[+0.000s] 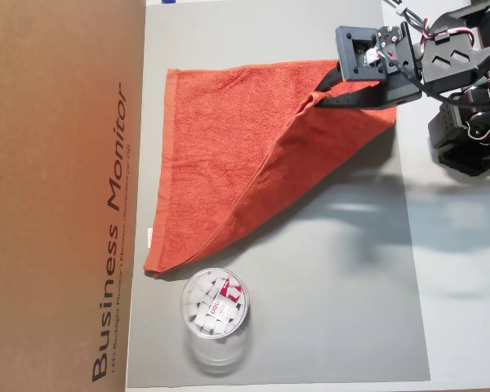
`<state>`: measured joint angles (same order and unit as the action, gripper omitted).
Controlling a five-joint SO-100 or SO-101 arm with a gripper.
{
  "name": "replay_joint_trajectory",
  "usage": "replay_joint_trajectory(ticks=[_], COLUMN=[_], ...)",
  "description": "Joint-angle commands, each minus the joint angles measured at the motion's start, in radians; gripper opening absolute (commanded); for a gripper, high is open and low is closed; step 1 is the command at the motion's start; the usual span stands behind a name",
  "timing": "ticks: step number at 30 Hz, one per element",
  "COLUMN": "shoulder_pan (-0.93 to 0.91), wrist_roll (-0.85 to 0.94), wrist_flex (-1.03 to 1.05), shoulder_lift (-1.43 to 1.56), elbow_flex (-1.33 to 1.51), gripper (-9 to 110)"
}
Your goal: Fold the blanket.
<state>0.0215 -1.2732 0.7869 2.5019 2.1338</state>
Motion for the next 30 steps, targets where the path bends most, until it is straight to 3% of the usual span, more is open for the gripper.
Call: replay_joint_trajectory(ticks=[1,11,30], shoulder_pan=[-0.043,-0.173,-0.264], wrist_roll=[-0.008,-0.008,-0.008], wrist_flex=[-0.012,-0.014,-0.121], shoulder_lift=[0.009,-0.002,-0.37], elbow_flex=[-0.058,-0.095,-0.333], gripper=[0,0,0])
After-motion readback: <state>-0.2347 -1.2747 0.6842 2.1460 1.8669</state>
